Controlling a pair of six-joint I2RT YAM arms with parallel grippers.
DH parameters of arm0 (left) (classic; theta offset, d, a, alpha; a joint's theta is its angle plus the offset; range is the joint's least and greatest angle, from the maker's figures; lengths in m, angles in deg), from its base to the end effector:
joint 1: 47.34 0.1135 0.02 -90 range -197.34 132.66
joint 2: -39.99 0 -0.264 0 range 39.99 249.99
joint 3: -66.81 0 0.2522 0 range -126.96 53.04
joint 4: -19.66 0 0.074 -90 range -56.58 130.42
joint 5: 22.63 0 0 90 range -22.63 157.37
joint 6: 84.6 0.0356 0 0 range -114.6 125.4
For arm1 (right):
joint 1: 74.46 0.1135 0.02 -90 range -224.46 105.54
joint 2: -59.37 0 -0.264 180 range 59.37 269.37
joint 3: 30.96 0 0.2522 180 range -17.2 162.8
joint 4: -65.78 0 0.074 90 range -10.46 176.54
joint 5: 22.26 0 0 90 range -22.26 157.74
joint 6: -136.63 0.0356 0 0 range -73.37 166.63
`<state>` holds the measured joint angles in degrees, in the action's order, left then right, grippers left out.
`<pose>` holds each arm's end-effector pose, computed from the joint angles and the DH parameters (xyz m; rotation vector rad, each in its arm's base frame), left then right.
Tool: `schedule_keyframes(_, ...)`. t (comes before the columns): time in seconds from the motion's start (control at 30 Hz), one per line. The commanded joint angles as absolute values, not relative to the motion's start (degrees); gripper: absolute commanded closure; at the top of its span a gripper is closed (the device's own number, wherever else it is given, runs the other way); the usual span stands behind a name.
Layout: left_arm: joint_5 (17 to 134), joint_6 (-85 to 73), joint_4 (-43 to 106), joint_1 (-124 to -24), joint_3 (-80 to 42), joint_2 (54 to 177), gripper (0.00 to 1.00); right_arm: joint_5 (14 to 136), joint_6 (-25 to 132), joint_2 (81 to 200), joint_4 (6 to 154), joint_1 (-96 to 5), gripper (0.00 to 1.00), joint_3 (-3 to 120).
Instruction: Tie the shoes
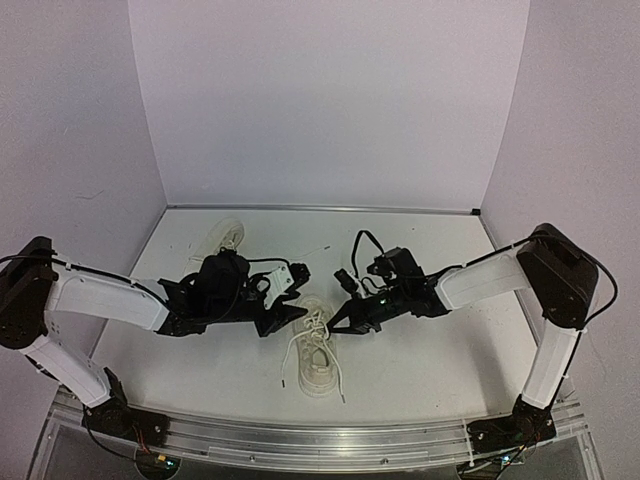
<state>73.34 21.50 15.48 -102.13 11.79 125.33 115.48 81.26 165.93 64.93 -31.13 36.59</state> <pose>0.1783 -0.2591 0.2011 1.2518 1.6429 -0.5277 0.2498 0.2718 0.1473 -0.7134 2.4103 1.5966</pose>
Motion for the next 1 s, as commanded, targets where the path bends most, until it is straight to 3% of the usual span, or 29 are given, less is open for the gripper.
schedule_keyframes(0.0, 76.35, 16.15, 22.41, -99.2, 7.36, 123.23, 0.54, 114.27, 78.88, 162.33, 66.16, -30.89, 1.0, 36.44)
schedule_keyframes(0.17, 79.7, 10.28, 28.02, -99.11, 0.71, 127.59, 0.46, 114.35, 77.64, 162.74, 67.55, -30.13, 1.0, 37.57)
schedule_keyframes(0.47, 84.66, 1.54, 23.51, -99.11, 0.1, 132.24, 0.37, 113.14, 75.6, 162.82, 70.08, -27.32, 1.0, 39.82)
schedule_keyframes(0.97, 88.75, -2.93, 18.46, -99.18, 2.1, 135.04, 0.35, 111.8, 75.24, 162.82, 71.31, -26.57, 1.0, 41.17)
